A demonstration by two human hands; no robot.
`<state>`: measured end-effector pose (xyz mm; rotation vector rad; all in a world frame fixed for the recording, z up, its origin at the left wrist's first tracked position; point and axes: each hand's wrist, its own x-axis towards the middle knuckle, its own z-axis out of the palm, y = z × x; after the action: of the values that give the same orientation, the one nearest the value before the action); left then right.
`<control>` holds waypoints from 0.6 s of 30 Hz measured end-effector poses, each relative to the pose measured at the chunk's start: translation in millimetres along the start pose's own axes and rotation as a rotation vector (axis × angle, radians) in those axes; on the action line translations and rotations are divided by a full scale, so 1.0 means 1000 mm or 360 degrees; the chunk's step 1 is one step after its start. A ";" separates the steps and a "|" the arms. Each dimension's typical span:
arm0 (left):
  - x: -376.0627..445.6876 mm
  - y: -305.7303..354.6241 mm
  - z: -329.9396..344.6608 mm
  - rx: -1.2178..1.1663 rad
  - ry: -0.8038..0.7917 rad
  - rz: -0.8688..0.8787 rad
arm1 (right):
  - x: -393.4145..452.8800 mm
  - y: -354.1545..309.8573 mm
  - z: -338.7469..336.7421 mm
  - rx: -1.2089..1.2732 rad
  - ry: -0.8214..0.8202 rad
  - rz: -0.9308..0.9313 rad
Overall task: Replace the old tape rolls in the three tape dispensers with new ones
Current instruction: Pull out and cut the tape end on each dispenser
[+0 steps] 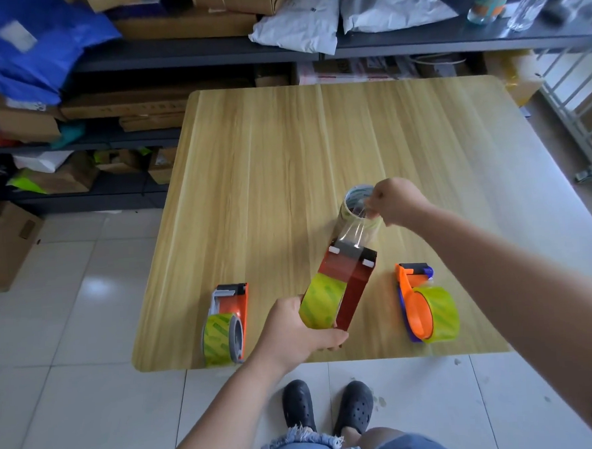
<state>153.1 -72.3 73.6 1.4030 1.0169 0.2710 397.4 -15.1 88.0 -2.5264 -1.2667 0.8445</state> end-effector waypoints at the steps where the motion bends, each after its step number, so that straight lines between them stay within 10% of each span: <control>1: -0.004 0.003 -0.002 -0.0010 0.0013 0.0024 | 0.001 0.001 -0.005 0.0082 -0.0025 0.0026; 18: -0.050 0.012 -0.047 -0.0265 -0.0012 0.0258 | 0.025 0.028 -0.025 0.0577 0.0086 0.0340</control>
<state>95.4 -72.3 112.7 1.3350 0.8553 0.4591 442.2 -11.2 87.1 -2.3935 -0.7531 0.9439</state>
